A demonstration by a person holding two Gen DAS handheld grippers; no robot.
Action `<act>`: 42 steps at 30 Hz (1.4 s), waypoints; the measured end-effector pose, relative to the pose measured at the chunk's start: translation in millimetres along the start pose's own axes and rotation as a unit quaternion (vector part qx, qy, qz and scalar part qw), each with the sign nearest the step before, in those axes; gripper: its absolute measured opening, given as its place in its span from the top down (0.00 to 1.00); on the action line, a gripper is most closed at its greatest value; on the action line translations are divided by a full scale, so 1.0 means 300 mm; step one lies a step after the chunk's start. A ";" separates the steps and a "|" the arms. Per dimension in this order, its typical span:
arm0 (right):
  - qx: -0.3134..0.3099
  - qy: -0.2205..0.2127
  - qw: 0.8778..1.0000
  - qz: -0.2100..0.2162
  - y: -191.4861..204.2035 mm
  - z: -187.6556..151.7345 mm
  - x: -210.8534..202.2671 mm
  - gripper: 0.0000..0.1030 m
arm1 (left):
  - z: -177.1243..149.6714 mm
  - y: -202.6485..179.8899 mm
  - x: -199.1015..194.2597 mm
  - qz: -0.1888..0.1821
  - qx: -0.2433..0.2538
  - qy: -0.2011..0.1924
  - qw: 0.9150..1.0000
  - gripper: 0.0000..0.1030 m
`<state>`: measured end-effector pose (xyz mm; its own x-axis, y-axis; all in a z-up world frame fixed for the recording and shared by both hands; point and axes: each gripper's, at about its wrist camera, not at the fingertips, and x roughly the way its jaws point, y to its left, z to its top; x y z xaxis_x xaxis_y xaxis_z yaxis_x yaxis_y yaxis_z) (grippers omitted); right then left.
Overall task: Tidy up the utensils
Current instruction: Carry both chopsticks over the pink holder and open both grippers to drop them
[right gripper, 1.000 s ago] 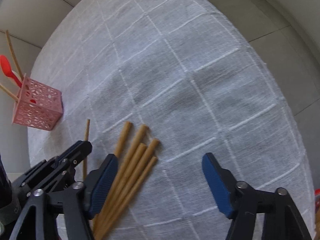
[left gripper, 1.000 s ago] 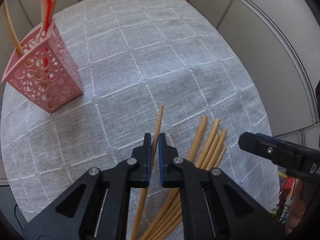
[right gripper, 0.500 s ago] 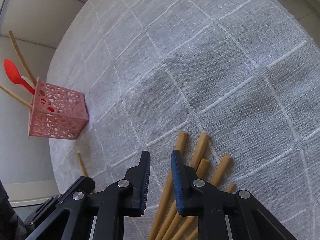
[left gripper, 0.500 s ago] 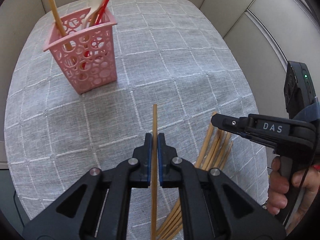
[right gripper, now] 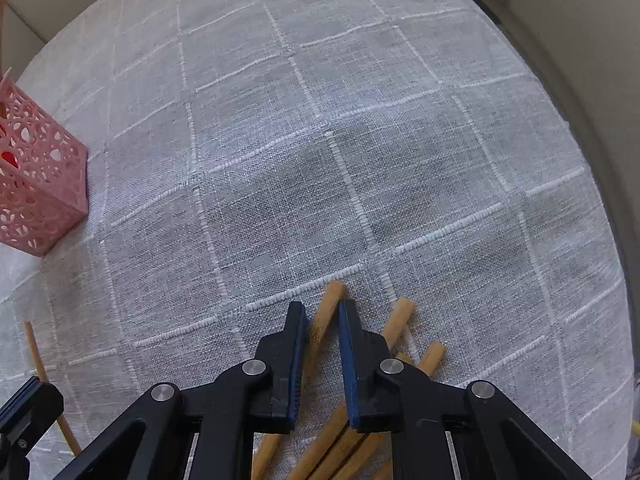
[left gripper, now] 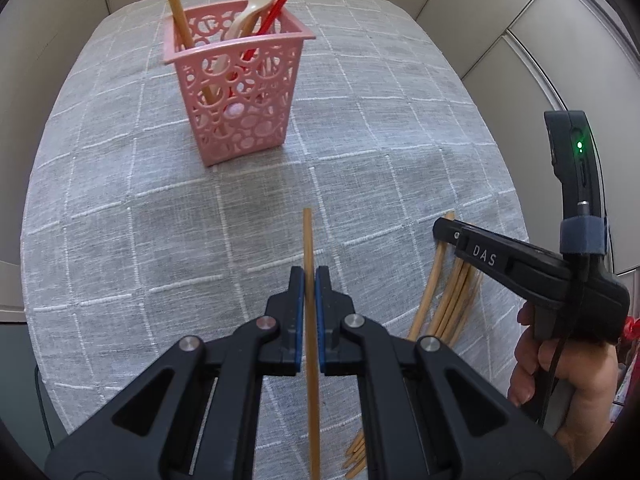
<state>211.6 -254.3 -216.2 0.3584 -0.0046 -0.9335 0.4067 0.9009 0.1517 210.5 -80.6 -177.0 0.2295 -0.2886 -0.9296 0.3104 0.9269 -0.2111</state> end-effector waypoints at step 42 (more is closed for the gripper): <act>-0.070 -0.351 0.913 0.198 0.078 -0.097 -0.826 0.93 | -0.029 0.072 -0.724 0.061 -0.002 -0.385 0.921 0.94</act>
<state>107.8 -219.3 9.4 0.9241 0.0998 -0.3689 0.0357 0.9386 0.3433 159.3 4.1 17.8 0.8488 -0.2652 -0.4574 0.2353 0.9642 -0.1225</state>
